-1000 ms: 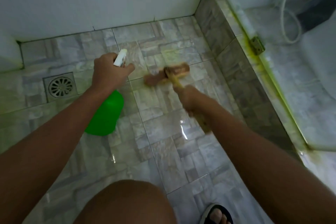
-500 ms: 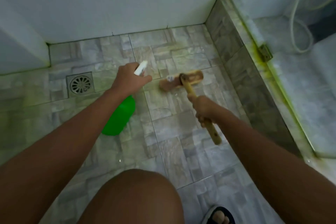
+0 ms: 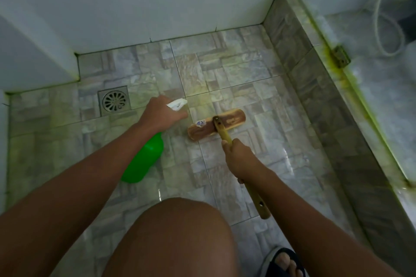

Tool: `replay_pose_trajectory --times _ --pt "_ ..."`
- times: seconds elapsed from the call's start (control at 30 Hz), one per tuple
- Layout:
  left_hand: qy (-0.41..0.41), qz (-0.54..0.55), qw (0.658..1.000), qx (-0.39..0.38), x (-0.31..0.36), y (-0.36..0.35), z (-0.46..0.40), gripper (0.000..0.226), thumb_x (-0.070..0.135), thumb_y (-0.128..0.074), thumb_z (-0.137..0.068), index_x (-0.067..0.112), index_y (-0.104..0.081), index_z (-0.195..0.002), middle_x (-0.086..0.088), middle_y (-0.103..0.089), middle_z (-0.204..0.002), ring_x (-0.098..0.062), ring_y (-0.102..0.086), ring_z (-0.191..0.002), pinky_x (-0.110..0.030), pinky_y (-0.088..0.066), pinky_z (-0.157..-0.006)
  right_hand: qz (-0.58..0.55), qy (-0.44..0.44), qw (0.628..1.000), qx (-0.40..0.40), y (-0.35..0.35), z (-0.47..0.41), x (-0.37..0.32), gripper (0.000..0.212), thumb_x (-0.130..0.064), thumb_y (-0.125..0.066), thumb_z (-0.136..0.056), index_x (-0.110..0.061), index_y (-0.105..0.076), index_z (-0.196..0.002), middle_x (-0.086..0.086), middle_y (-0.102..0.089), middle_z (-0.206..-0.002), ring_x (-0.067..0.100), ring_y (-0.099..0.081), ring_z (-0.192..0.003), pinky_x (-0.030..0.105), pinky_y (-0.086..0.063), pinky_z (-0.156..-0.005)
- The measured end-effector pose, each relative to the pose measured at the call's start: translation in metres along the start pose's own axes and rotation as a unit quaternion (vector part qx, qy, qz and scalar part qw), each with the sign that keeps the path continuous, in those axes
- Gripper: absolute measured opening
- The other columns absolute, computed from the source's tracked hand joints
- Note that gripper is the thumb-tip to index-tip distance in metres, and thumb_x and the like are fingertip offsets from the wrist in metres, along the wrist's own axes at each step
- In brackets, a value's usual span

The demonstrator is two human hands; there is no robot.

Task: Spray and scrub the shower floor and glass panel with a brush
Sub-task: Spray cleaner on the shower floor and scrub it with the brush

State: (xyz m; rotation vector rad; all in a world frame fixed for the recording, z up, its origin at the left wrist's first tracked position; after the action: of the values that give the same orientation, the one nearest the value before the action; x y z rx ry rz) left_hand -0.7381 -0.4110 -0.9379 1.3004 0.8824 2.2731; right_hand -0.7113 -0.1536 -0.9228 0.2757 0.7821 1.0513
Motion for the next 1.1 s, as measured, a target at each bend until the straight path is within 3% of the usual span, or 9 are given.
replay_pose_trajectory --times 0.1,0.23,0.47,0.67,0.77,0.87,0.93,1.0,1.1 --pt "-0.009 0.021 1.000 0.004 0.006 0.007 0.001 0.045 0.053 -0.073 -0.062 0.013 -0.055 -0.068 -0.016 -0.057 -0.066 -0.020 -0.051 -0.062 -0.034 -0.040 -0.058 0.029 0.000 1.000 0.006 -0.001 0.000 -0.001 0.043 -0.051 -0.027 -0.104 -0.011 -0.043 -0.102 0.010 -0.053 -0.092 0.024 -0.055 -0.062 0.027 -0.042 -0.032" --pt "0.001 0.063 0.996 0.055 0.003 0.017 0.006 0.062 0.057 -0.065 -0.052 -0.003 -0.063 -0.065 -0.023 -0.070 -0.068 -0.023 -0.060 -0.056 -0.046 -0.054 -0.058 0.046 -0.017 0.999 0.003 -0.002 0.000 -0.004 0.042 -0.051 -0.028 -0.103 -0.011 -0.044 -0.103 0.013 -0.055 -0.098 0.026 -0.057 -0.067 0.030 -0.045 -0.034" --pt "-0.029 0.001 0.998 -0.048 0.000 0.005 0.008 0.057 0.049 -0.081 -0.061 -0.002 -0.068 -0.083 -0.009 -0.058 -0.072 -0.019 -0.053 -0.067 -0.035 -0.041 -0.064 0.044 -0.020 0.999 0.001 -0.002 0.000 -0.005 0.046 -0.051 -0.027 -0.103 -0.010 -0.046 -0.107 0.013 -0.057 -0.098 0.025 -0.058 -0.064 0.030 -0.047 -0.038" --pt "0.015 0.057 0.998 0.022 -0.008 0.016 0.011 0.071 0.055 -0.065 -0.047 0.001 -0.080 -0.090 -0.016 -0.079 -0.085 -0.032 -0.070 -0.063 -0.047 -0.058 -0.064 0.038 -0.026 0.999 0.004 -0.004 0.002 -0.007 0.048 -0.051 -0.027 -0.103 -0.008 -0.047 -0.112 0.010 -0.055 -0.094 0.024 -0.056 -0.064 0.029 -0.045 -0.038" --pt "-0.025 0.023 0.999 -0.029 -0.006 0.010 0.010 0.085 0.064 -0.063 -0.046 0.002 -0.077 -0.101 -0.009 -0.065 -0.073 -0.018 -0.054 -0.063 -0.034 -0.044 -0.064 0.037 -0.024 0.999 0.003 -0.006 0.003 -0.007 0.047 -0.051 -0.027 -0.103 -0.009 -0.047 -0.111 0.010 -0.055 -0.093 0.024 -0.056 -0.066 0.030 -0.045 -0.039" --pt "-0.035 -0.022 0.998 -0.053 -0.005 0.009 0.011 0.087 0.069 -0.061 -0.047 0.008 -0.078 -0.106 -0.015 -0.067 -0.076 -0.015 -0.056 -0.066 -0.039 -0.049 -0.068 0.039 -0.025 0.999 -0.005 -0.006 0.003 -0.007 0.045 -0.051 -0.027 -0.104 -0.010 -0.047 -0.108 0.009 -0.055 -0.092 0.024 -0.057 -0.066 0.029 -0.045 -0.039" --pt "-0.011 -0.015 1.000 -0.009 -0.009 0.017 0.010 0.076 0.066 -0.060 -0.051 0.018 -0.081 -0.107 -0.006 -0.059 -0.063 -0.013 -0.054 -0.059 -0.034 -0.048 -0.063 0.044 -0.026 0.999 -0.008 -0.004 0.004 -0.007 0.047 -0.050 -0.027 -0.104 -0.009 -0.048 -0.109 0.009 -0.056 -0.092 0.024 -0.058 -0.068 0.028 -0.044 -0.039" --pt "-0.010 0.005 0.998 0.054 -0.006 0.028 0.013 0.058 0.064 -0.063 -0.056 0.017 -0.075 -0.088 0.003 -0.045 -0.056 -0.011 -0.046 -0.051 -0.028 -0.038 -0.056 0.047 -0.024 0.998 -0.014 -0.003 0.004 -0.007 0.048 -0.051 -0.027 -0.103 -0.009 -0.050 -0.111 0.009 -0.056 -0.092 0.023 -0.058 -0.068 0.027 -0.044 -0.039" --pt "-0.036 0.058 0.984 0.165 -0.007 0.052 0.009 0.044 0.039 -0.080 -0.080 0.021 -0.045 -0.060 0.007 -0.040 -0.055 -0.014 -0.040 -0.051 -0.029 -0.029 -0.052 0.062 -0.026 0.997 -0.025 -0.003 0.004 -0.009 0.049 -0.052 -0.027 -0.103 -0.009 -0.050 -0.110 0.007 -0.056 -0.090 0.024 -0.059 -0.068 0.029 -0.046 -0.040"
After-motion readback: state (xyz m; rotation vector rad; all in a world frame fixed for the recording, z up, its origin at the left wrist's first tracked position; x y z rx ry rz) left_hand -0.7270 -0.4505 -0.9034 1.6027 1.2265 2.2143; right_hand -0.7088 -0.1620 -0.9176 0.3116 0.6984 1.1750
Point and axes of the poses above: each hand's wrist, its own z-axis away from the middle knuckle, its own y-axis out of the back of the hand, x = y × z, the point moved 5 cm from there along -z, towards the middle knuckle
